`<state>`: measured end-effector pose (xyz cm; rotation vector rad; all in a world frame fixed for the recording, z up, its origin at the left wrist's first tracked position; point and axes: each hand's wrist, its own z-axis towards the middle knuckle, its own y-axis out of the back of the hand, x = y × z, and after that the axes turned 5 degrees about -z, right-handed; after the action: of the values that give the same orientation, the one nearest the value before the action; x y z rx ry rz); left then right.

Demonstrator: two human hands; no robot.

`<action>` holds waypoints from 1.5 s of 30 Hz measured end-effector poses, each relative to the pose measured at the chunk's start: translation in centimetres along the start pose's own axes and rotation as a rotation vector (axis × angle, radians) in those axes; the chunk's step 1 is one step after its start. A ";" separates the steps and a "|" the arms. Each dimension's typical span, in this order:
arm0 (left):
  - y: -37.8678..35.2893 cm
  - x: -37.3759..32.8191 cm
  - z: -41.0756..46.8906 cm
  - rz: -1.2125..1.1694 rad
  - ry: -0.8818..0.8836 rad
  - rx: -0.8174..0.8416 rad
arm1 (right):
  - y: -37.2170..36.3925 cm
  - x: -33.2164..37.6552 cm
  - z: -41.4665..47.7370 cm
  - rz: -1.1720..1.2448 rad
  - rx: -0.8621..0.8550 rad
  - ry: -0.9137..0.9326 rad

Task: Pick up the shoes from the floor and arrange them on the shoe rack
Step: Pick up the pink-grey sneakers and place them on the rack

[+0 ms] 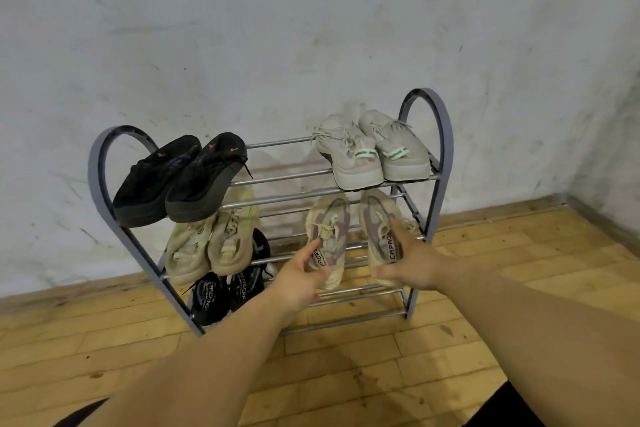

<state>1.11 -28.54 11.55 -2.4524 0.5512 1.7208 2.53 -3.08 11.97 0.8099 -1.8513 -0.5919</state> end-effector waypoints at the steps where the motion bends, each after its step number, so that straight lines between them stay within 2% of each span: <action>1: -0.2 0.0 0.4 0.064 -0.021 -0.016 | -0.3 0.0 0.2 -0.091 0.000 0.000; 3: -0.6 -0.1 0.7 0.201 -0.057 -0.006 | -0.7 0.1 0.3 -0.202 -0.019 -0.007; 6: -1.1 0.0 1.7 0.390 -0.087 0.033 | -0.8 0.3 0.5 -0.232 0.000 -0.002; 9: -2.1 0.1 1.8 0.446 -0.019 0.028 | -0.5 0.5 0.5 -0.263 -0.001 0.010; 13: -3.0 0.2 1.6 0.645 0.014 0.012 | -0.4 0.6 0.5 -0.294 0.007 0.003; 21: -3.8 -0.6 1.3 0.653 -0.101 -0.059 | -0.5 0.4 1.4 -0.305 -0.003 0.019; 28: -2.9 -0.4 2.1 0.919 -0.154 -0.002 | 0.3 0.8 1.0 -0.322 0.015 0.030; 38: -3.7 0.0 2.0 0.791 -0.219 0.004 | -0.7 0.8 0.9 -0.312 -0.038 -0.006; 45: -3.8 -0.1 2.8 0.788 -0.144 -0.042 | -0.7 0.6 1.2 -0.315 -0.034 -0.019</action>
<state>-0.10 -24.23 10.22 -2.2467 1.6342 2.1227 1.41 -3.92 11.33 1.0859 -1.7374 -0.8278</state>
